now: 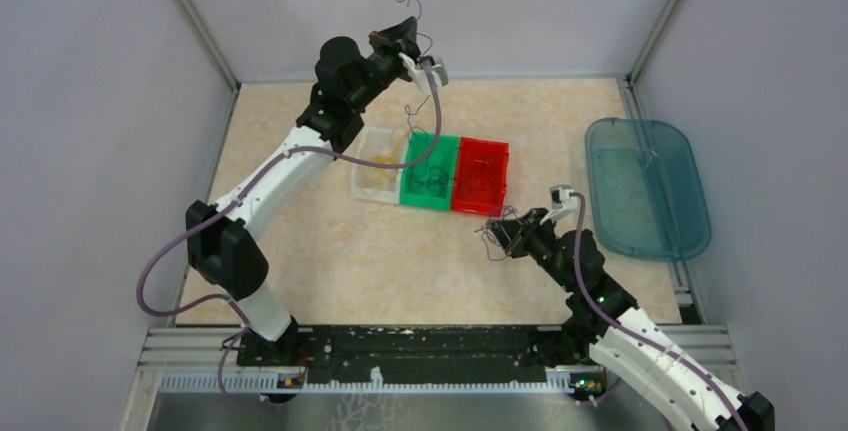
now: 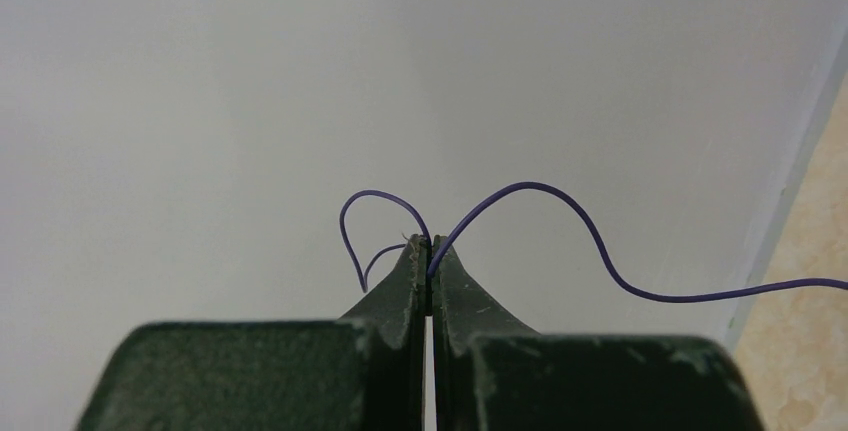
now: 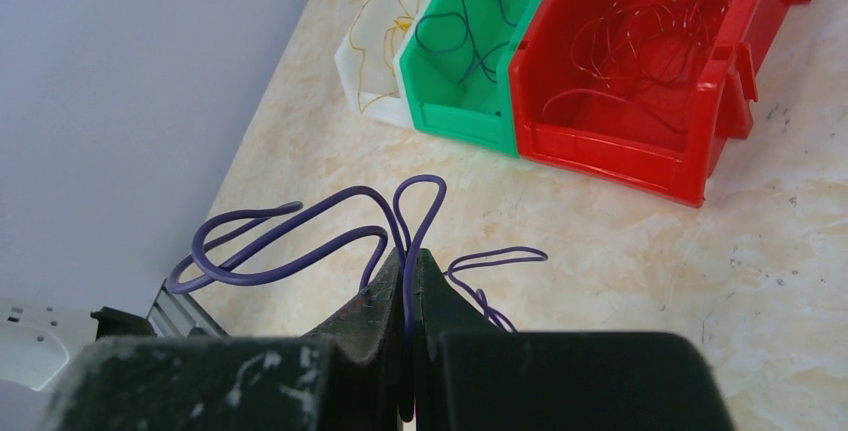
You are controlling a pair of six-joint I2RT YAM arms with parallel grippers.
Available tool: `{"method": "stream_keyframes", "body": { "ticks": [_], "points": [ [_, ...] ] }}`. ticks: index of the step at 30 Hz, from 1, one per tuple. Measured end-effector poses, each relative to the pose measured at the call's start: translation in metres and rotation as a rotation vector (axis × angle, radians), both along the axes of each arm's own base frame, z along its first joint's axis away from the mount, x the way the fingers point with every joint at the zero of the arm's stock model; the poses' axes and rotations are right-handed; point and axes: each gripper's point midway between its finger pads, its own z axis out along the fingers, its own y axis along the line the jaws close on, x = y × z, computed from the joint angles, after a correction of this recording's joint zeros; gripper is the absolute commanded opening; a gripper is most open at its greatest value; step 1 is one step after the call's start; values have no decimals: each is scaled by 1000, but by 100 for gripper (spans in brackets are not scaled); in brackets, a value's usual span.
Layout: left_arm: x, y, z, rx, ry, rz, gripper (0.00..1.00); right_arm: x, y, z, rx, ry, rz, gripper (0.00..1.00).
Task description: Untangle the cables
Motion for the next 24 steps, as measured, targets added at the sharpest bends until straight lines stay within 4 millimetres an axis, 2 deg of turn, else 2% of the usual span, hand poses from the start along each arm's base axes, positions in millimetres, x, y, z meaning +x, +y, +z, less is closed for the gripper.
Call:
{"method": "stream_keyframes", "body": {
  "ticks": [3, 6, 10, 13, 16, 20, 24],
  "points": [
    [-1, -3, -4, -28, 40, -23, 0, 1, 0, -1, -2, 4, -3, 0],
    [-5, -10, -20, -53, 129, -53, 0, 1, 0, -3, -4, 13, -4, 0],
    [-15, -18, -65, -36, 280, -93, 0, 2, 0, -6, -8, 22, -8, 0],
    [-26, -25, -113, 12, 413, -115, 0, 2, 0, -5, -5, 18, -10, 0],
    [-37, -27, -153, 61, 536, -122, 0, 3, 0, -4, -5, 17, -12, 0],
    [-46, -29, -179, 94, 631, -130, 0, 3, 0, -4, -5, 16, -15, 0],
    [-46, -33, -205, 123, 707, -126, 0, 3, -1, -2, -3, 14, -16, 0]
  ]
}}
